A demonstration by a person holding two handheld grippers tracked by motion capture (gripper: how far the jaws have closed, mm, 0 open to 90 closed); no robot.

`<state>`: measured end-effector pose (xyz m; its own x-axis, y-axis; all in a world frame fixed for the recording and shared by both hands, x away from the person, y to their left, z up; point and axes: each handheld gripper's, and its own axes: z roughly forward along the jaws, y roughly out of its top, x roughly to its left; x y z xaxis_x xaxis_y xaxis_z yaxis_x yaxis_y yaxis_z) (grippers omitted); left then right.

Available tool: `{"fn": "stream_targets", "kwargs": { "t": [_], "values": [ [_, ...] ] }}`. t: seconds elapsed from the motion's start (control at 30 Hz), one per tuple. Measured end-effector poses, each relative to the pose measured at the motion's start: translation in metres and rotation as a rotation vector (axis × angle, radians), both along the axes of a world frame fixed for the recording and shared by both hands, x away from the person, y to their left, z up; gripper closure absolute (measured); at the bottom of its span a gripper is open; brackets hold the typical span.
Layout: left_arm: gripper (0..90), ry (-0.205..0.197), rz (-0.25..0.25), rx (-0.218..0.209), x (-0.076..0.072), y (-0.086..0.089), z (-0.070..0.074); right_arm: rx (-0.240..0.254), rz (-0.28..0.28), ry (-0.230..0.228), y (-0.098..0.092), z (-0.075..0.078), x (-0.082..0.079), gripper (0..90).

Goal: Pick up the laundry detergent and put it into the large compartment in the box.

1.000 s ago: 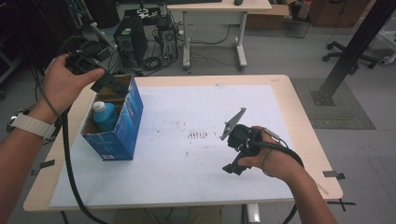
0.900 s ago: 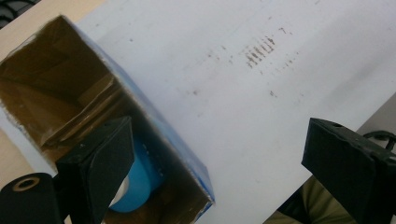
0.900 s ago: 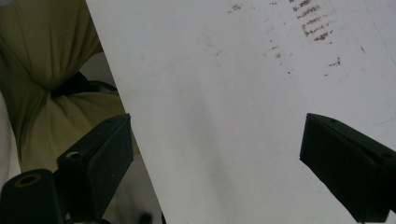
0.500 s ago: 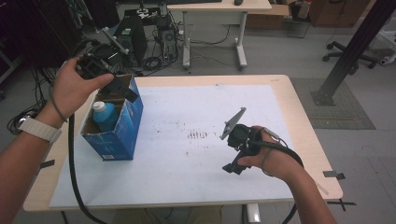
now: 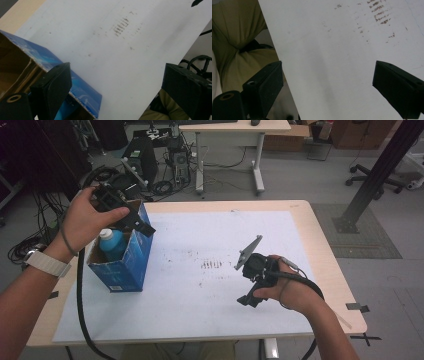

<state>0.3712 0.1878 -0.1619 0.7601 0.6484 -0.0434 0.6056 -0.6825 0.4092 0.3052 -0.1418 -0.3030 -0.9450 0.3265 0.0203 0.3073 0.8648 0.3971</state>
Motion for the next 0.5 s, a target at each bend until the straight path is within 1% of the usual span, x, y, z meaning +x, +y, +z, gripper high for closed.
{"fn": "stream_targets", "kwargs": {
  "t": [0.07,0.13,0.33,0.5],
  "values": [
    [9.4,-0.003,-0.004,0.011,-0.001,-0.002,-0.001,0.001,-0.001,0.000,0.000,0.000,0.000,9.7],
    [9.4,-0.002,-0.012,0.005,-0.002,-0.004,-0.003,0.003,-0.003,0.000,0.000,0.000,-0.001,9.7],
    [9.4,0.000,-0.039,0.006,-0.004,-0.010,-0.009,0.003,-0.006,0.000,0.000,0.000,-0.001,9.7],
    [9.4,-0.004,-0.066,0.022,-0.009,-0.017,-0.014,0.000,-0.006,0.000,0.001,0.000,0.000,9.7]
  ]
}}
